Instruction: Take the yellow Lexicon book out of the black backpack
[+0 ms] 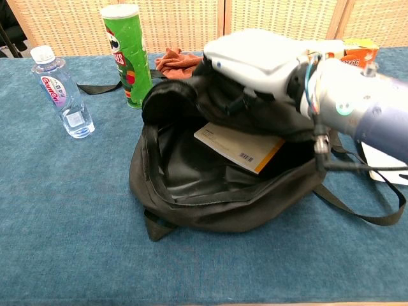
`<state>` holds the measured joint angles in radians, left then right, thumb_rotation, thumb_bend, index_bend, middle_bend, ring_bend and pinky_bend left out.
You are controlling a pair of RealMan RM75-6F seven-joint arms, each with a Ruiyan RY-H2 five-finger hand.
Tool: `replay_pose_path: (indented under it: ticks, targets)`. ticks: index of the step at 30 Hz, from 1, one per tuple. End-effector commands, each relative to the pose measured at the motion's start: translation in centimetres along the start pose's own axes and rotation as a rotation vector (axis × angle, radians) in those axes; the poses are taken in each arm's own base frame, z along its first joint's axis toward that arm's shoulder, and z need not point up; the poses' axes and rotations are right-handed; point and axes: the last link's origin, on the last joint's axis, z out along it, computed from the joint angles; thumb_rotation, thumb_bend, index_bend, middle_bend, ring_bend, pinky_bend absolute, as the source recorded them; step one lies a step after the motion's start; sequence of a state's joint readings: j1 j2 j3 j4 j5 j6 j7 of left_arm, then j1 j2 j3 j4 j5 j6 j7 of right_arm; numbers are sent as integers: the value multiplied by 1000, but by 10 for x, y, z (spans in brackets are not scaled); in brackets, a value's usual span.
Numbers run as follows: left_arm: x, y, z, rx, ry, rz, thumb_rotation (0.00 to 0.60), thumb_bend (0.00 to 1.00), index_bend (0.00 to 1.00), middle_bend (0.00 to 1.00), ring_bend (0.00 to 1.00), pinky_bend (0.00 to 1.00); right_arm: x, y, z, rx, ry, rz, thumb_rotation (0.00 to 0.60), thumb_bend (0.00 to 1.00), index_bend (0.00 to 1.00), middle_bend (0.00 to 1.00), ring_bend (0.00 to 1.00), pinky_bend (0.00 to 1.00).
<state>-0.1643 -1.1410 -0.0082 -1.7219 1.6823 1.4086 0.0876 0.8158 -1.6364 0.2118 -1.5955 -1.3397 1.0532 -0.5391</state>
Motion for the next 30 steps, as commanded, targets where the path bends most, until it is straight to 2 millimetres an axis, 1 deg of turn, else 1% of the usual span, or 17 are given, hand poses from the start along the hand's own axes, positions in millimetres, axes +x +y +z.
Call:
replay_pose_path:
  ticks: [1, 4, 8, 11, 14, 15, 16, 18, 25, 30]
  targets:
    - [-17, 15, 26, -177, -67, -59, 600, 0, 71, 0, 0, 0, 14, -5, 7, -25, 0, 70, 600, 749, 615, 634, 547, 495]
    - [-24, 27, 38, -271, -103, -94, 600, 0, 70, 0, 0, 0, 24, -8, 10, -45, -11, 113, 600, 749, 615, 638, 547, 495]
    - [-35, 45, 49, -365, -151, -110, 600, 0, 71, 0, 0, 0, 36, -4, 17, -106, -34, 128, 600, 749, 615, 639, 547, 495]
    - [-40, 62, 57, -426, -165, -106, 600, 0, 75, 0, 0, 0, 47, -4, 23, -145, -46, 160, 600, 749, 615, 639, 547, 495]
    - [-46, 81, 67, -469, -176, -97, 600, 1, 75, 0, 0, 0, 56, -6, 23, -157, -62, 184, 600, 749, 615, 639, 547, 495]
    - [-48, 87, 70, -476, -180, -99, 600, 4, 75, 0, 0, 0, 58, -6, 23, -155, -66, 182, 600, 749, 615, 639, 547, 495]
    - [-53, 100, 76, -504, -193, -100, 600, 8, 75, 0, 0, 0, 58, -6, 23, -150, -77, 178, 600, 749, 615, 639, 547, 495]
    - [-60, 115, 89, -513, -199, -95, 600, 15, 75, 0, 0, 0, 58, -5, 23, -130, -98, 179, 600, 749, 615, 639, 547, 495]
    - [-68, 141, 107, -526, -199, -100, 600, 45, 79, 0, 0, 0, 59, -4, 21, -90, -114, 191, 600, 758, 615, 640, 547, 495]
    - [-75, 156, 121, -532, -209, -108, 600, 59, 84, 0, 0, 0, 65, -3, 20, -69, -96, 200, 600, 775, 615, 645, 547, 495]
